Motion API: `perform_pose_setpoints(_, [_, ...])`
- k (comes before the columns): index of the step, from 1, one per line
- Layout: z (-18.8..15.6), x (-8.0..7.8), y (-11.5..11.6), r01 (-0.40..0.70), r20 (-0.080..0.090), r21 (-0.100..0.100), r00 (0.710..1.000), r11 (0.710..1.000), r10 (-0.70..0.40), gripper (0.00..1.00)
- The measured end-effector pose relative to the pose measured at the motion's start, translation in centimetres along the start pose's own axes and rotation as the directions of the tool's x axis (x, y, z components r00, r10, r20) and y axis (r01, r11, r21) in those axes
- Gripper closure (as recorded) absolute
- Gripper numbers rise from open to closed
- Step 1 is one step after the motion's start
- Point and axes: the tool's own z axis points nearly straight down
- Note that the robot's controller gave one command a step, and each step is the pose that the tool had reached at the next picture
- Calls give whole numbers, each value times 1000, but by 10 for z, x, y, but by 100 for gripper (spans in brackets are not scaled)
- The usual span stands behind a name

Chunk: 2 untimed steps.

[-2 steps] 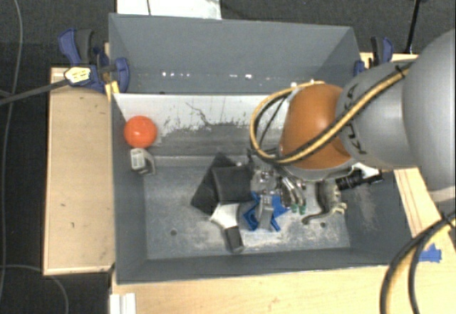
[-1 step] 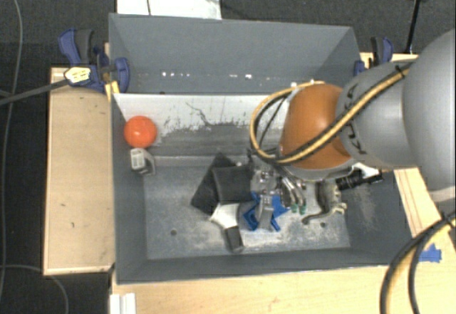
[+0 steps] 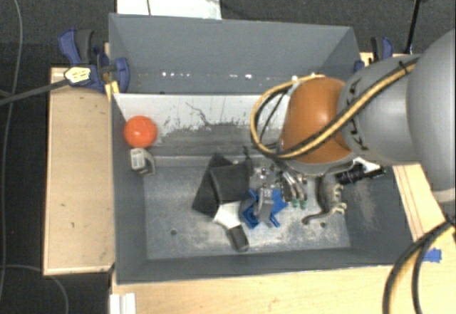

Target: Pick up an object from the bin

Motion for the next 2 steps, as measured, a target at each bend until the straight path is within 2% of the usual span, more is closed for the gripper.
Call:
perform_pose_setpoints(1, [-7,-10,2,10,1,1,1000,1000,-10,100])
perform_pose_setpoints(2, [-155,-12,25,-11,4,-1,1000,1000,11,100])
